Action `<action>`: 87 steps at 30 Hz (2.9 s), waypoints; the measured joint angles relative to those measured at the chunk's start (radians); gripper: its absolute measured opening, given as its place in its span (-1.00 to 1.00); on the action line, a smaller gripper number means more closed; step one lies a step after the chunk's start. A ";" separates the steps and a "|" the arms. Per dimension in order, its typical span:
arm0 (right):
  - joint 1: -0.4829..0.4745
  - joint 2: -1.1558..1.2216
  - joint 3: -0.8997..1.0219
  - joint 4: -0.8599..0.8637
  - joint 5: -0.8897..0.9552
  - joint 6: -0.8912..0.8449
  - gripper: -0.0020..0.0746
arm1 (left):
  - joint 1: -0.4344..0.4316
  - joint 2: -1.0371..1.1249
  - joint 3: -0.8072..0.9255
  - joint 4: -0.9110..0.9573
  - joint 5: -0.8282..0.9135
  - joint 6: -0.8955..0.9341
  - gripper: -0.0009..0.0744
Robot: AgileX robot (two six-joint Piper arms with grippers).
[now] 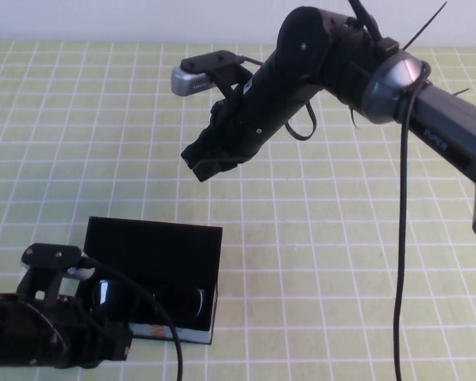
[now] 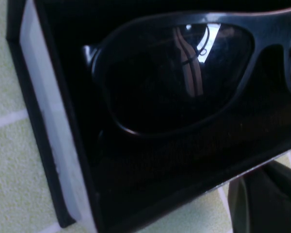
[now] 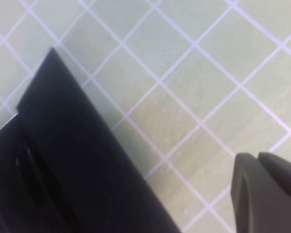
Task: Return glasses to glasses case
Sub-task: Close the glasses case
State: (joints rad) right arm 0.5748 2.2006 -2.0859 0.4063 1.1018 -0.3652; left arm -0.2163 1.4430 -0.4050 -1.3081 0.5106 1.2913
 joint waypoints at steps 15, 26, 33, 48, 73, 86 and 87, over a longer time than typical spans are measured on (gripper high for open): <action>0.000 0.189 -0.152 0.037 0.112 0.005 -0.98 | 0.000 0.000 0.000 0.000 -0.001 0.004 -0.99; 0.000 0.202 -0.177 0.065 0.123 0.051 -0.98 | 0.000 0.000 0.000 -0.001 -0.002 0.004 -0.99; 0.000 0.202 -0.160 0.074 0.123 0.076 -0.98 | 0.000 0.000 0.000 -0.002 -0.004 0.004 -0.99; 0.039 0.199 -0.093 0.095 0.124 0.078 -0.98 | 0.000 0.000 0.000 -0.004 -0.015 0.007 -0.99; 0.174 -0.021 0.250 0.084 0.122 0.045 -0.98 | 0.000 -0.040 0.000 0.056 -0.012 -0.105 -0.99; 0.177 -0.031 0.270 0.073 0.118 0.038 -0.98 | 0.000 -0.459 0.000 0.366 0.149 -0.450 -0.99; 0.177 -0.041 0.272 0.071 0.118 0.038 -0.98 | 0.000 -0.513 0.000 0.368 0.151 -0.450 -0.99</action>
State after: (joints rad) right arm 0.7515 2.1600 -1.8139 0.4776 1.2203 -0.3269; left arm -0.2163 0.9298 -0.4050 -0.9398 0.6614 0.8411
